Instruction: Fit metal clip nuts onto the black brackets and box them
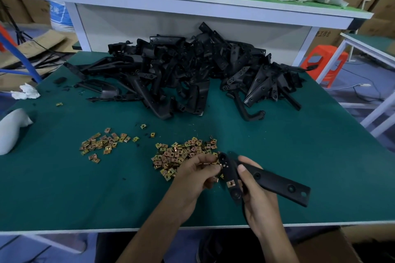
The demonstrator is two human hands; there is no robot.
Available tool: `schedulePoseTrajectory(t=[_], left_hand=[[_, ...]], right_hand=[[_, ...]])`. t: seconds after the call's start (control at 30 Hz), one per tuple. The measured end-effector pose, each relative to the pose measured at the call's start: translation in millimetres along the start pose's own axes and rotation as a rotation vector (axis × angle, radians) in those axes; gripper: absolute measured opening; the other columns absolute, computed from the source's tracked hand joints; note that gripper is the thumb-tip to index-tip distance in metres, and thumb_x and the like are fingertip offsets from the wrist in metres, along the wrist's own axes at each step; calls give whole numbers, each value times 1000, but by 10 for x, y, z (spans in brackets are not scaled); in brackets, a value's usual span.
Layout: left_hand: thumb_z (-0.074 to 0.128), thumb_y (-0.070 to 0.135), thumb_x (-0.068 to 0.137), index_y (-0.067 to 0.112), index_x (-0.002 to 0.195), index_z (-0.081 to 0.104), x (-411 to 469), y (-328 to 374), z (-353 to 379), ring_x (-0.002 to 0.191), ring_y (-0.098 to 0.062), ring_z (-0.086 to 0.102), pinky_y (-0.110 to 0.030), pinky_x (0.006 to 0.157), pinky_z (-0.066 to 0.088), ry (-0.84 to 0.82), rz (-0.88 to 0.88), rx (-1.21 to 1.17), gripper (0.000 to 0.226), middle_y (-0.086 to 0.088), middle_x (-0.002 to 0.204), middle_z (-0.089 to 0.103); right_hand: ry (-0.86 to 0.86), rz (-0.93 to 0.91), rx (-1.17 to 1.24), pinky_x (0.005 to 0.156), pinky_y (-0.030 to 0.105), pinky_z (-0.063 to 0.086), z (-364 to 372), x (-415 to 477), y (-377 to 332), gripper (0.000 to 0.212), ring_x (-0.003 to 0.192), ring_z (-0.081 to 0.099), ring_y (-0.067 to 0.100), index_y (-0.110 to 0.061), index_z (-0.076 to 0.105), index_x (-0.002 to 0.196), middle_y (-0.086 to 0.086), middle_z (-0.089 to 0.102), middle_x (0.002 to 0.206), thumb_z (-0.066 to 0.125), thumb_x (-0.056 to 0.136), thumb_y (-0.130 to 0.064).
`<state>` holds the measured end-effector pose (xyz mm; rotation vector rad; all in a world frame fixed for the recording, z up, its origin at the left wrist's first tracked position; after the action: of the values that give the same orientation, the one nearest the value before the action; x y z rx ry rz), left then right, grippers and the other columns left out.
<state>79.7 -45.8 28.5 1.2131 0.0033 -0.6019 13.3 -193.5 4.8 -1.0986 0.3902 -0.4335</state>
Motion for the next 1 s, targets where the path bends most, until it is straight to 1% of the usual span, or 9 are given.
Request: schedulePoseTrajectory(t=[0.13, 0.27, 0.33, 0.4, 0.53, 0.6, 0.73, 0.87, 1.0], left_hand=[[74, 3, 87, 10, 112, 70, 14, 47, -75, 60, -6, 56, -21, 57, 47, -52, -59, 28, 27, -1, 77, 66], [75, 1, 84, 8, 115, 69, 42, 68, -101, 59, -7, 56, -22, 56, 45, -64, -105, 24, 32, -1, 74, 67], [76, 0, 84, 8, 112, 70, 47, 52, -105, 59, -7, 56, -21, 54, 45, -60, -121, 7, 30, 0, 72, 67], [76, 1, 84, 9, 109, 72, 47, 27, -119, 58, -6, 54, -20, 52, 44, -54, -127, 1, 27, 0, 71, 65], [78, 9, 85, 15, 103, 77, 17, 10, -173, 56, -9, 52, -21, 51, 44, -33, -89, 11, 19, -1, 71, 64], [78, 15, 86, 20, 99, 78, 1, 17, -221, 54, -11, 52, -22, 51, 43, 14, -50, 105, 14, -1, 70, 65], [76, 29, 86, 31, 98, 78, -16, 19, -111, 60, -6, 64, -21, 56, 46, 20, -6, 379, 12, 6, 78, 75], [69, 25, 91, 30, 98, 75, -63, -138, 158, 57, -4, 64, -28, 58, 52, -113, 17, 492, 10, 3, 80, 77], [62, 11, 95, 26, 96, 71, -18, -282, 305, 59, -17, 61, -18, 45, 50, -211, 35, 548, 17, -5, 76, 77]], right_hand=[[-38, 6, -41, 83, 31, 60, 16, -8, 13, 38, 100, 72, 29, -19, 73, 117, 17, 75, 113, 76, 82, -34], [-121, -19, -171, 67, 31, 56, 50, -22, 8, 36, 83, 67, 25, -25, 74, 115, 20, 75, 97, 79, 83, -42], [-122, -32, -191, 63, 29, 56, 33, -21, 24, 47, 80, 66, 23, -27, 73, 115, 22, 73, 94, 83, 78, -54], [-102, -30, -207, 58, 28, 54, 14, -11, 27, 52, 75, 64, 20, -29, 74, 114, 16, 73, 88, 84, 73, -58], [-98, -16, -192, 57, 26, 53, 90, -30, -2, 29, 74, 65, 17, -29, 75, 110, 11, 74, 86, 82, 84, -38], [-108, 14, -153, 57, 26, 53, 150, -97, -16, 22, 74, 65, 17, -28, 75, 109, 11, 73, 86, 80, 87, -28], [-81, 101, -20, 57, 27, 52, -22, -370, -74, 40, 69, 63, 17, -16, 66, 129, 12, 70, 82, 66, 90, -6], [101, 100, 31, 60, 28, 53, -597, -800, -251, 45, 71, 63, 19, -15, 60, 134, 14, 70, 82, 56, 96, 7], [365, 62, 103, 61, 30, 52, -1375, -1268, -615, 40, 70, 62, 20, -15, 65, 134, 14, 68, 84, 58, 99, 2]])
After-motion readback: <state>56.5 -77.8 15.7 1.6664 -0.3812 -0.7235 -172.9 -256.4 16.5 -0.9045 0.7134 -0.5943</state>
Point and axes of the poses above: each hand's wrist, its own x-axis towards the middle knuckle, its own z-axis out of the palm, y = z × x, the point moved 4 cm from there along x, towards the middle knuckle
